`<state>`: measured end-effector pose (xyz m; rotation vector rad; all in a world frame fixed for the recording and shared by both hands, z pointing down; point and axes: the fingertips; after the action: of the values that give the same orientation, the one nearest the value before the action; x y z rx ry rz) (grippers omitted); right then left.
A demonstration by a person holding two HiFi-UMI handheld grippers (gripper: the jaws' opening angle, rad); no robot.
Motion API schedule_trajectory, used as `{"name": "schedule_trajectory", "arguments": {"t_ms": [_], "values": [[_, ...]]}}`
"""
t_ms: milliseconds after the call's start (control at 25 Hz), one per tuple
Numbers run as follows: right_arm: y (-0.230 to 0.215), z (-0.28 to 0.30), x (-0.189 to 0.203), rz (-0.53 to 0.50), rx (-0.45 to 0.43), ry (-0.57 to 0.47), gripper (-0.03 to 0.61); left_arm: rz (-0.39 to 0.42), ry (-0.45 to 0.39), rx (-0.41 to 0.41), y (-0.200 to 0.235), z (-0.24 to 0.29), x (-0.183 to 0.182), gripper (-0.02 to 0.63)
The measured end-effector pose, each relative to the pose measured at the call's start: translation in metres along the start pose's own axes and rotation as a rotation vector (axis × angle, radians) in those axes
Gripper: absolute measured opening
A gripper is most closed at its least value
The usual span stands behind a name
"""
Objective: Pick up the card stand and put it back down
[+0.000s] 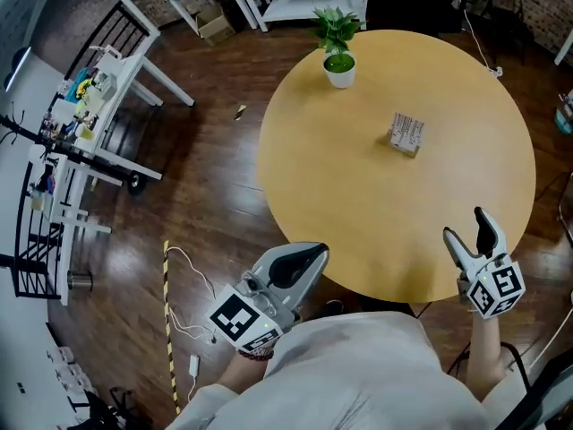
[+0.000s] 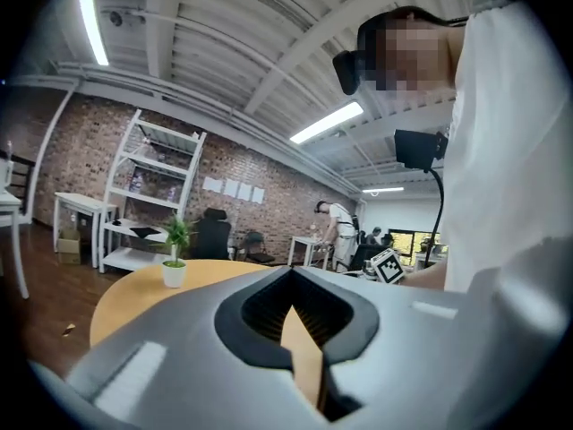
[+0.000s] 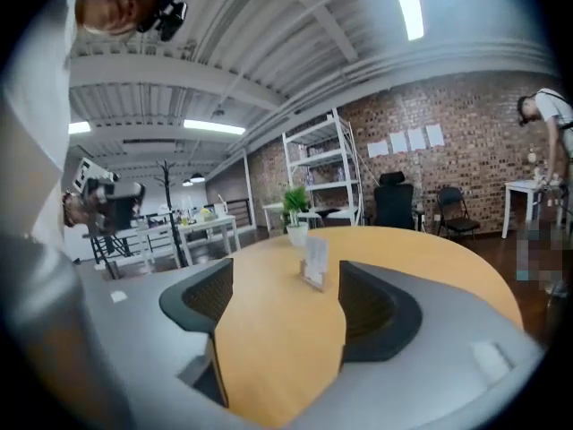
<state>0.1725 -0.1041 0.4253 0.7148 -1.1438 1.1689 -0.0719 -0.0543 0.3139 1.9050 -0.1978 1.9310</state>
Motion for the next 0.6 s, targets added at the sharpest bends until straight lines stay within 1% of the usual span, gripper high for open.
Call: {"name": "schedule_trajectory", "arguments": {"t_ms": [80,120,200,280,320,360,400,480,560,600], "values": [[0.045,-0.037,-0.022,0.021,0.004,-0.081,0.365,0.013,-0.012,0.072,-0.012,-0.008,0.000,-0.008],[0.068,-0.053,-0.031,0.014,0.002,-0.116,0.365,0.021,-0.013,0.101,-0.018,-0.014,0.001,-0.008],[0.125,-0.084,-0.050,-0.041,-0.028,-0.194,0.356,0.021,-0.011,0.156,-0.030,-0.030,0.006,-0.008],[0.192,-0.112,-0.068,-0.127,-0.077,-0.266,0.332,-0.003,-0.016,0.213,-0.042,-0.050,0.012,-0.008],[0.222,-0.124,-0.072,-0.159,-0.094,-0.282,0.324,-0.020,-0.022,0.238,-0.047,-0.061,0.016,-0.008],[0.246,-0.132,-0.070,-0.167,-0.099,-0.277,0.321,-0.038,-0.031,0.260,-0.052,-0.071,0.019,-0.008],[0.263,-0.138,-0.062,-0.151,-0.093,-0.250,0.319,-0.052,-0.038,0.281,-0.056,-0.079,0.022,-0.008],[0.281,-0.147,-0.041,-0.113,-0.072,-0.199,0.316,-0.055,-0.038,0.327,-0.067,-0.089,0.025,-0.008],[0.282,-0.159,-0.035,-0.113,-0.051,-0.220,0.316,-0.040,-0.028,0.365,-0.081,-0.095,0.025,-0.008],[0.275,-0.167,-0.035,-0.102,-0.017,-0.228,0.316,-0.040,-0.027,0.375,-0.086,-0.097,0.026,-0.008]]}}
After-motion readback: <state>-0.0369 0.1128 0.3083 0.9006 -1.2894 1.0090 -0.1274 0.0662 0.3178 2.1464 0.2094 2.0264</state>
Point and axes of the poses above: the fingertips, and each gripper's own axes: z forward along the fingers, y to its left, x out of its underside, and after that the axes turned 13 degrees about x, right-handed
